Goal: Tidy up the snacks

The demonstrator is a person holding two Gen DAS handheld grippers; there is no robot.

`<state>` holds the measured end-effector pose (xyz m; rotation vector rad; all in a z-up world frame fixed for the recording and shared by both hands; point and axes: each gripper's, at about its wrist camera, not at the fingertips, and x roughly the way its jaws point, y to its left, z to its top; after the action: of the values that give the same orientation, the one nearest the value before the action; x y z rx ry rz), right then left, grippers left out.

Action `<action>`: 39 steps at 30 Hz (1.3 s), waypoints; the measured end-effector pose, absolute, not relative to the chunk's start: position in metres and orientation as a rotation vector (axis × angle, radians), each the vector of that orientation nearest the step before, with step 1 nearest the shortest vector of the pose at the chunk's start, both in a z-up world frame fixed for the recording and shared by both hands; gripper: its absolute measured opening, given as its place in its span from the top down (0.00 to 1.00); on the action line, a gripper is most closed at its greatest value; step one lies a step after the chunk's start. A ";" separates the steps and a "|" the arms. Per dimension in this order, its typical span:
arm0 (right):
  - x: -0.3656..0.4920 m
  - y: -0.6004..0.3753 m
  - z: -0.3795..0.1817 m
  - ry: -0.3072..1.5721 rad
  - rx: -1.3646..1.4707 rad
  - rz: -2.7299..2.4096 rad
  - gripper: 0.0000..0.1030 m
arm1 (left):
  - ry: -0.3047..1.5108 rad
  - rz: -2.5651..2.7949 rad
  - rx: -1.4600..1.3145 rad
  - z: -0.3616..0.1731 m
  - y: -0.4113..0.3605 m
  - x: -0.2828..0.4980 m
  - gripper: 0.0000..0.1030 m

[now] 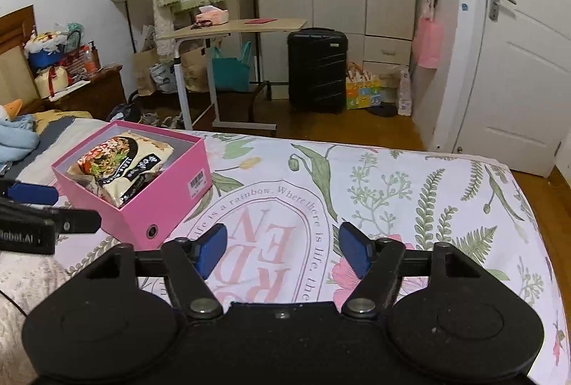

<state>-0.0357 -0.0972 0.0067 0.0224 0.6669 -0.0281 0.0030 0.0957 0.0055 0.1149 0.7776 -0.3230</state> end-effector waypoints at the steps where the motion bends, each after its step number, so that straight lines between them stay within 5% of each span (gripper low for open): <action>1: -0.036 -0.099 0.007 0.665 0.029 -0.032 0.21 | 0.776 -0.325 0.112 0.004 0.095 0.002 0.19; 8: -0.039 -0.100 0.004 0.663 0.042 -0.023 0.05 | 0.747 -0.304 0.138 0.000 0.095 -0.001 0.05; 39: -0.034 -0.113 0.003 0.779 0.128 -0.094 0.05 | 0.815 -0.267 0.150 -0.001 0.091 -0.004 0.05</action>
<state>-0.0336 -0.1127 0.0026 0.1279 0.7794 -0.0935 -0.0037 0.0907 -0.0015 0.1504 0.8147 -0.2668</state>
